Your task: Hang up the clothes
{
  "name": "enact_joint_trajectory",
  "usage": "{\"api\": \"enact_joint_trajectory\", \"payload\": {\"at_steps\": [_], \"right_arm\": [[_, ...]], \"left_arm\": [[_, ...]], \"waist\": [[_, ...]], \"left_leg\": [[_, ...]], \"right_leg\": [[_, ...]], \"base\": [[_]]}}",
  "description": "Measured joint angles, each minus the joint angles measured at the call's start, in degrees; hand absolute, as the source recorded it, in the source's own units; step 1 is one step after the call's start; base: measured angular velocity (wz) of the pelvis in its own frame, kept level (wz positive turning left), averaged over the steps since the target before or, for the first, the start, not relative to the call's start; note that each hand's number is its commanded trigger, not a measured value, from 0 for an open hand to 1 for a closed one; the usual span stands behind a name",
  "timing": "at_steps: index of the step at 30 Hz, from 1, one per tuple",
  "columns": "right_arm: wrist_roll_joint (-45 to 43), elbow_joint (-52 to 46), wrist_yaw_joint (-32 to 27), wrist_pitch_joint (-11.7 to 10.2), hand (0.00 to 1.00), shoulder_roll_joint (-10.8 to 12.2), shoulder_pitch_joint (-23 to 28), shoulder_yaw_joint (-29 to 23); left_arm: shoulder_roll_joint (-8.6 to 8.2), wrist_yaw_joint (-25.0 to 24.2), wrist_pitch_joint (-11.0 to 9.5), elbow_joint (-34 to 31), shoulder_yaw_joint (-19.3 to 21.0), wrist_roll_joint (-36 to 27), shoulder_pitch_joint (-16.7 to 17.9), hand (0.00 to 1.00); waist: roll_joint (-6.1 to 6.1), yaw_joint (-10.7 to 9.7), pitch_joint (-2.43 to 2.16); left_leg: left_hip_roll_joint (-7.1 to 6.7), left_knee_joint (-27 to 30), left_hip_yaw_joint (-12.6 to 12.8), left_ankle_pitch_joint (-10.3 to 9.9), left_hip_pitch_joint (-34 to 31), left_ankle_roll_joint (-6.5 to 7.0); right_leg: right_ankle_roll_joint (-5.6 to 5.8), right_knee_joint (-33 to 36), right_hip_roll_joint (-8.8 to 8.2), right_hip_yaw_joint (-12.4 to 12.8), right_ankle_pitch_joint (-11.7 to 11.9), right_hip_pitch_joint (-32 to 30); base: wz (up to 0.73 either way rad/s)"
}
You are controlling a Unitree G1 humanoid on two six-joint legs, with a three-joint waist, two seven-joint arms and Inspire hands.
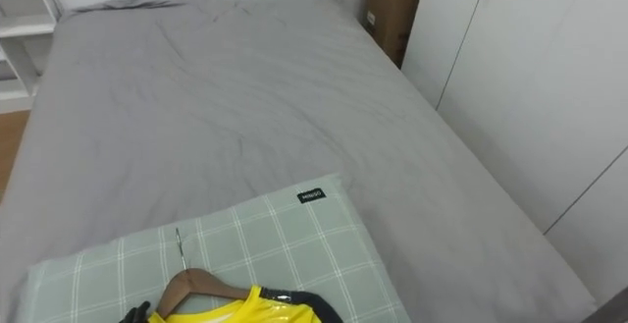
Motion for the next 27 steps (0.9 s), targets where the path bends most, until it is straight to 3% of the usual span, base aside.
{"api": "enact_joint_trajectory", "payload": {"at_steps": [16, 17, 18, 19, 25, 26, 27], "right_arm": [[-0.16, 1.37, 0.82, -0.42, 0.00, 0.00, -0.34, 0.02], [-0.19, 1.37, 0.82, -0.44, 0.00, 0.00, -0.34, 0.02], [-0.24, 1.38, 0.82, -0.44, 0.00, 0.00, -0.34, 0.02], [-0.25, 1.38, 0.82, -0.44, 0.00, 0.00, -0.34, 0.02], [-0.35, 1.22, 0.85, -0.40, 0.00, 0.00, -0.57, -0.14], [-0.48, 1.22, 0.86, -0.39, 0.00, 0.00, -0.57, -0.16], [-1.07, 1.21, 0.93, -0.39, 0.00, 0.00, -0.61, -0.45]], "left_arm": [[0.05, -3.90, 1.38, 0.05, -0.04, 0.53, -2.06, 0.00], [0.05, -4.05, 1.38, 0.05, -0.04, 0.53, -2.05, 0.03], [0.07, -4.17, 1.38, 0.05, -0.04, 0.53, -2.06, 0.16], [0.08, -4.18, 1.38, 0.05, -0.04, 0.54, -2.05, 0.23], [0.15, -3.97, 1.38, 0.72, 0.64, 0.51, -2.14, 0.35], [0.20, -3.81, 1.38, 0.71, 0.99, 0.50, -2.26, 0.52], [0.25, -3.58, 1.40, 0.72, 1.49, 0.45, -2.55, 0.62]], "waist": [[0.09, -0.41, 0.07], [0.09, -0.41, 0.08], [0.10, -0.40, 0.08], [0.10, -0.40, 0.08], [0.05, -0.30, 0.08], [0.04, -0.30, 0.07], [0.01, -0.28, 0.07]], "left_leg": [[0.04, -0.04, 0.32, 0.03, 0.58, 0.00], [0.03, -0.06, 0.32, 0.03, 0.65, 0.00], [0.02, -0.08, 0.33, 0.03, 0.73, 0.00], [0.02, -0.09, 0.34, 0.03, 0.74, 0.00], [0.02, -0.08, 0.90, 0.03, 0.77, 0.00], [0.02, -0.08, 0.92, 0.03, 0.76, 0.00], [0.01, -0.08, 0.93, 0.04, 0.76, 0.02]], "right_leg": [[0.01, 0.67, 0.10, 0.70, 0.02, 0.08], [0.01, 0.67, 0.10, 0.70, 0.02, 0.11], [0.01, 0.67, 0.10, 0.75, 0.02, 0.15], [0.01, 0.67, 0.10, 0.82, 0.02, 0.15], [0.02, 0.64, 0.12, 1.13, 0.01, 0.02], [0.02, 0.64, 0.12, 1.13, 0.01, 0.03], [0.02, 0.62, 0.11, 1.12, 0.01, 0.04]], "base": [[-0.01], [0.00], [0.00], [0.00], [-0.04], [0.00], [0.00]]}}
